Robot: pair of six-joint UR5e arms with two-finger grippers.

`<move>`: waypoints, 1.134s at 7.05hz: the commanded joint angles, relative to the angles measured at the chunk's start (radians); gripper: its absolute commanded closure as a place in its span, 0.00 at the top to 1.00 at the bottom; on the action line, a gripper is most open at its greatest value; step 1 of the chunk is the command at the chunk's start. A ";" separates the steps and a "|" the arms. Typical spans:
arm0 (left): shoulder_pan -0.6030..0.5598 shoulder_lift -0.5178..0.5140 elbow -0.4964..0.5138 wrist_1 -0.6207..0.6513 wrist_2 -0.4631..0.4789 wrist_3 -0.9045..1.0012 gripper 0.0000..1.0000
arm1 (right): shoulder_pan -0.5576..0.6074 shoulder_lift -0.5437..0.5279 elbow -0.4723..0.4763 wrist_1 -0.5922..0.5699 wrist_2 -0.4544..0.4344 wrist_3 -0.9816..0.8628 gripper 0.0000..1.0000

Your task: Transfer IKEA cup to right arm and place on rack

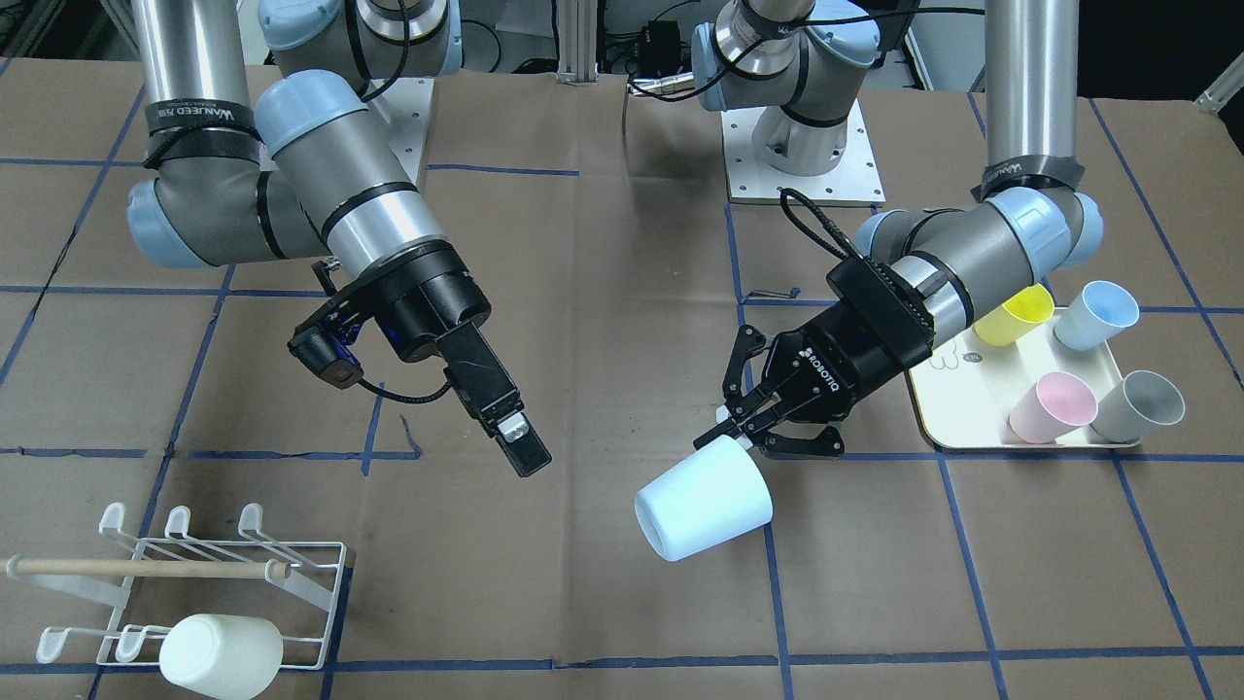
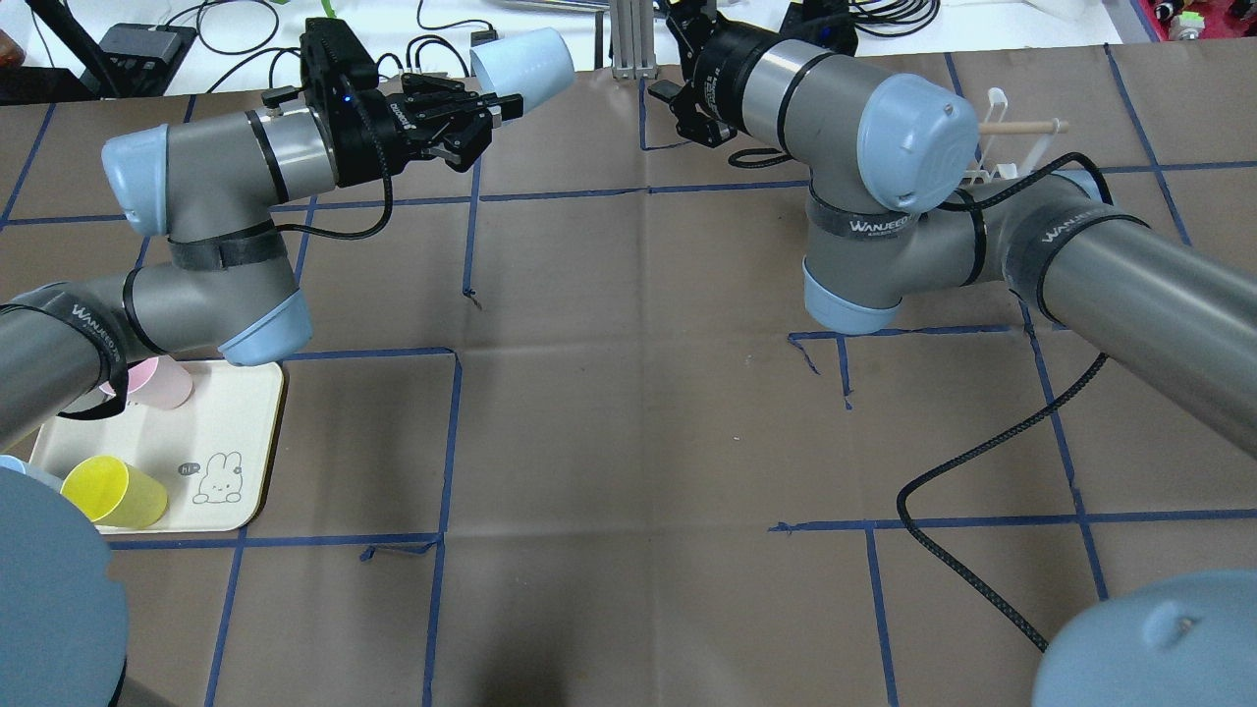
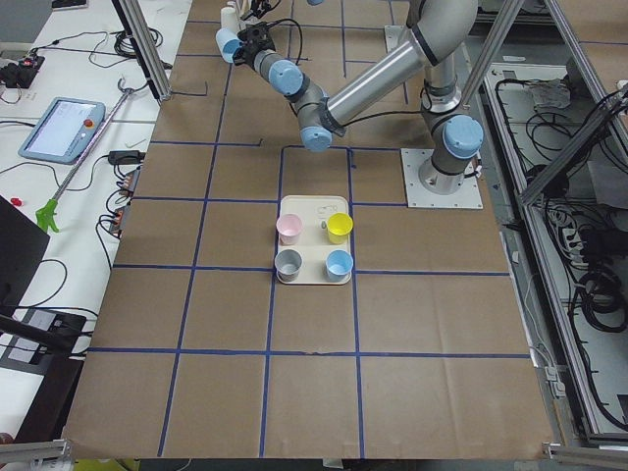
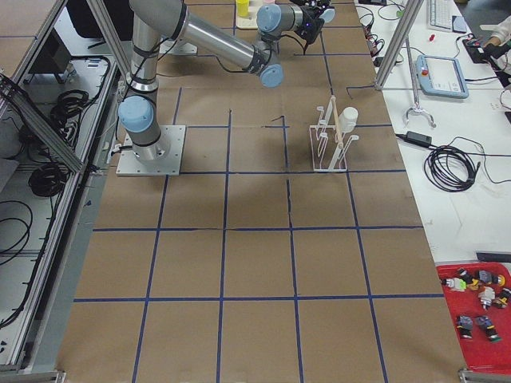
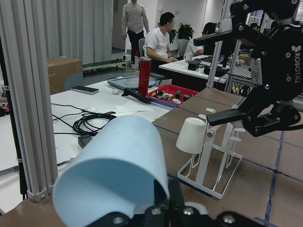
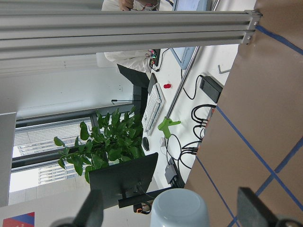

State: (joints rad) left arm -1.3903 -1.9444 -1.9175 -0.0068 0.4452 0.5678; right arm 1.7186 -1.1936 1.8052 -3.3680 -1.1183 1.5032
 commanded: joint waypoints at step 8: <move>-0.001 -0.001 -0.001 0.005 0.000 -0.003 0.03 | 0.124 0.081 -0.058 0.009 -0.021 -0.006 1.00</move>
State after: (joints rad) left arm -1.3913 -1.9451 -1.9190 -0.0018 0.4448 0.5650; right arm 1.8216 -1.1356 1.7799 -3.3606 -1.1401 1.4891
